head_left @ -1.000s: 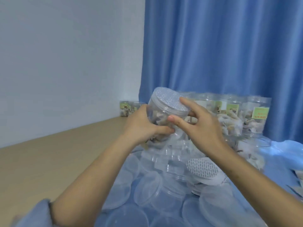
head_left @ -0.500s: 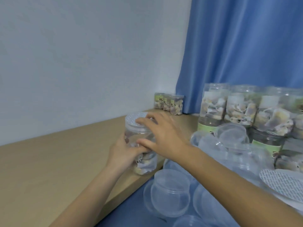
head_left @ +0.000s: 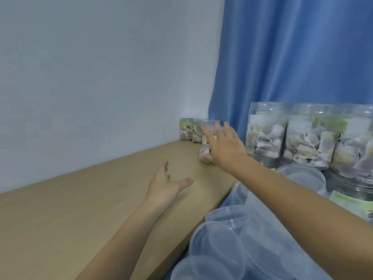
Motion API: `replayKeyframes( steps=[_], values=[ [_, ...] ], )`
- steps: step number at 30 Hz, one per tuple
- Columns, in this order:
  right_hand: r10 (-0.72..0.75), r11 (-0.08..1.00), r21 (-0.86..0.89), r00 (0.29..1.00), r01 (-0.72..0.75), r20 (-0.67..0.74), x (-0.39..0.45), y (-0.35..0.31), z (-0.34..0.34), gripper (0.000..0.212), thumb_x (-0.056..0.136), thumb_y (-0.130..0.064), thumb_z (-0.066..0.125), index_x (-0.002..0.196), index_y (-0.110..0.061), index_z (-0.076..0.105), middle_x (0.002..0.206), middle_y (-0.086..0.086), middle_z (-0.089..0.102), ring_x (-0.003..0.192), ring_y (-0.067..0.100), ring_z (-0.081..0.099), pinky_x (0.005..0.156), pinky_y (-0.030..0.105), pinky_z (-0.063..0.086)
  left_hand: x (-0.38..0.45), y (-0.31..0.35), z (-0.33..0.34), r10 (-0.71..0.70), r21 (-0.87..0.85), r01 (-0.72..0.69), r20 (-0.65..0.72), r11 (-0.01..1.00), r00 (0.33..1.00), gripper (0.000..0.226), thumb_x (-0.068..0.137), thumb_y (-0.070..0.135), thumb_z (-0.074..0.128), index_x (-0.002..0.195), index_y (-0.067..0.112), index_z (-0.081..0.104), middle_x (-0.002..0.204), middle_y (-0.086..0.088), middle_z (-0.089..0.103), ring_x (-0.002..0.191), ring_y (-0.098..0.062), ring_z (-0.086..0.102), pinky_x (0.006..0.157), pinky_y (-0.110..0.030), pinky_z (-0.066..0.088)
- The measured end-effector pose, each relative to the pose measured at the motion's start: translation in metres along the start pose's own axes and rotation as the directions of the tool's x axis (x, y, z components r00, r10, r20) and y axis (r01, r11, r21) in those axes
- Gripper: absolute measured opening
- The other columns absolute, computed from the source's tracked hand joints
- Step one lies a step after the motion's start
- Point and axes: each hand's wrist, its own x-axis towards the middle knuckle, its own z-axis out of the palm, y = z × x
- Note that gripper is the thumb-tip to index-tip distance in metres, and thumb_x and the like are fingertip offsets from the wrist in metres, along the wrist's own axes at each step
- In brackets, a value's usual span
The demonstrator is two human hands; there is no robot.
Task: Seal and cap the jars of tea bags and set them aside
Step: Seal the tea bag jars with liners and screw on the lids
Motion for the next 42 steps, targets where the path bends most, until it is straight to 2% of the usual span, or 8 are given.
replayKeyframes(
  steps=[7,12,19,23,28,33,36,42],
  values=[
    [-0.172,0.977,0.121,0.984,0.177,-0.054,-0.033,-0.026,-0.033,0.052,0.090,-0.040,0.052,0.135,-0.015,0.044,0.137,0.013,0.033,0.123,0.031,0.042,0.089,0.040,0.042,0.003,0.022,0.041,0.043,-0.033,-0.039,0.120,0.999,0.992,0.067,0.077,0.000,0.069,0.138,0.007,0.040,0.129,-0.008,0.055,0.115,-0.025,0.057,0.085,-0.026,0.045],
    [-0.259,0.940,0.203,0.961,0.274,-0.095,-0.066,-0.016,-0.063,0.036,0.094,-0.027,0.046,0.128,-0.016,0.052,0.127,0.010,0.046,0.109,0.030,0.054,0.073,0.033,0.040,-0.028,0.050,0.043,0.178,0.008,-0.180,0.107,0.984,0.978,0.035,0.075,0.001,0.068,0.104,0.014,0.054,0.082,0.003,0.062,0.068,-0.004,0.055,0.053,-0.007,0.039],
    [-0.212,0.943,0.234,0.968,0.238,-0.132,-0.132,0.026,-0.102,0.034,0.095,-0.023,0.042,0.127,-0.020,0.052,0.126,0.003,0.053,0.108,0.028,0.057,0.076,0.034,0.044,-0.091,0.099,0.064,0.295,0.018,-0.301,0.147,0.954,0.944,0.025,0.078,0.002,0.061,0.092,0.014,0.046,0.066,0.008,0.049,0.061,-0.007,0.047,0.050,-0.013,0.034],
    [-0.125,0.963,0.223,0.984,0.151,-0.127,-0.176,0.072,-0.122,0.035,0.095,-0.024,0.041,0.128,-0.025,0.052,0.125,0.002,0.055,0.109,0.027,0.057,0.073,0.031,0.038,-0.132,0.133,0.095,0.319,-0.037,-0.320,0.250,0.947,0.914,0.029,0.078,0.003,0.063,0.102,0.010,0.050,0.072,0.005,0.055,0.070,-0.012,0.054,0.054,-0.013,0.039],
    [-0.003,0.981,0.191,0.997,0.019,-0.083,-0.226,0.140,-0.137,0.030,0.094,-0.026,0.042,0.120,-0.022,0.056,0.116,0.004,0.058,0.104,0.028,0.057,0.080,0.036,0.047,-0.176,0.175,0.152,0.338,-0.096,-0.326,0.362,0.941,0.869,0.037,0.078,0.001,0.063,0.113,0.005,0.050,0.090,-0.008,0.060,0.089,-0.027,0.060,0.081,-0.039,0.049],
    [0.123,0.979,0.174,0.988,-0.106,-0.089,-0.264,0.207,-0.135,0.032,0.095,-0.032,0.041,0.124,-0.024,0.054,0.120,0.003,0.060,0.107,0.027,0.057,0.084,0.037,0.048,-0.203,0.198,0.213,0.327,-0.155,-0.288,0.444,0.945,0.834,0.038,0.077,0.001,0.063,0.112,0.010,0.051,0.089,-0.002,0.060,0.083,-0.020,0.058,0.071,-0.029,0.046],
    [0.225,0.950,0.242,0.969,-0.196,-0.098,-0.272,0.240,-0.128,0.040,0.095,-0.036,0.045,0.133,-0.025,0.047,0.122,0.007,0.061,0.112,0.029,0.056,0.087,0.036,0.047,-0.207,0.208,0.242,0.305,-0.207,-0.232,0.463,0.950,0.832,0.029,0.078,0.004,0.064,0.101,0.018,0.051,0.088,0.005,0.058,0.081,-0.016,0.058,0.073,-0.028,0.048],
    [0.488,0.784,0.496,0.864,-0.373,-0.122,-0.261,0.291,-0.098,0.068,0.091,-0.033,0.052,0.148,-0.024,0.015,0.109,0.018,0.062,0.101,0.034,0.058,0.080,0.036,0.045,-0.195,0.220,0.282,0.195,-0.267,-0.074,0.462,0.961,0.865,0.058,0.085,0.019,0.064,0.137,0.013,0.038,0.127,-0.003,0.053,0.111,-0.025,0.058,0.097,-0.045,0.048]
  ],
)
